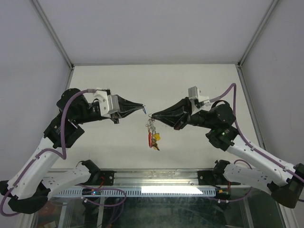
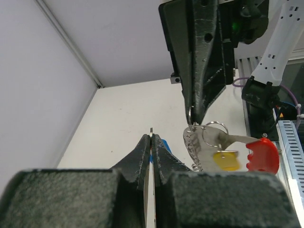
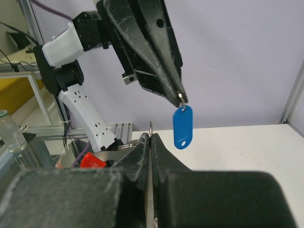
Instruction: Put the keys on the keyring
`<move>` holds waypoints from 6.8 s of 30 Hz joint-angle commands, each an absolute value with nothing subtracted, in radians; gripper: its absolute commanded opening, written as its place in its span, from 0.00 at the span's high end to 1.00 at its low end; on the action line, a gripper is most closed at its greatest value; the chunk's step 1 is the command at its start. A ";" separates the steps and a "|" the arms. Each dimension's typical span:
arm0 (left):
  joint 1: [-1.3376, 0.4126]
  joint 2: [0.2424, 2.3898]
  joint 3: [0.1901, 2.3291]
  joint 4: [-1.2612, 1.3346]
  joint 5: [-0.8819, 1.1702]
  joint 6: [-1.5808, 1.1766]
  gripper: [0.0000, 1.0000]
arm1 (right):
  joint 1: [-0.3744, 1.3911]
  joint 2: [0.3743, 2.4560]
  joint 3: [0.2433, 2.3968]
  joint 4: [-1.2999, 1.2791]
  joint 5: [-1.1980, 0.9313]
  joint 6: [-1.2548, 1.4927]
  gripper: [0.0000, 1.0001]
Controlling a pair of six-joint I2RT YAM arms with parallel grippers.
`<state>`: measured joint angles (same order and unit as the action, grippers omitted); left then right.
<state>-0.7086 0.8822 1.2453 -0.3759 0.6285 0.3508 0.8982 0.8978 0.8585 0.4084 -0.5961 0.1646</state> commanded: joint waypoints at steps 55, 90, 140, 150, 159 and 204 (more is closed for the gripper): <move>-0.721 0.906 1.307 -0.391 0.842 0.366 1.00 | 0.865 0.950 0.910 0.630 -0.529 0.394 1.00; -0.721 0.919 1.309 -0.426 0.863 0.381 1.00 | 0.865 0.911 0.856 0.755 -0.422 0.437 1.00; -0.720 0.893 1.279 -0.312 0.780 0.300 0.64 | 0.880 0.903 0.864 0.708 -0.494 0.405 1.00; -0.721 0.919 1.261 -0.290 0.825 0.278 0.66 | 0.887 0.910 0.864 0.715 -0.490 0.403 1.00; -0.720 0.926 1.252 -0.270 0.833 0.266 0.82 | 0.890 0.912 0.860 0.713 -0.483 0.400 1.00; -0.721 0.902 1.220 -0.190 0.746 0.211 1.00 | 0.925 0.908 0.809 0.777 -0.225 0.392 1.00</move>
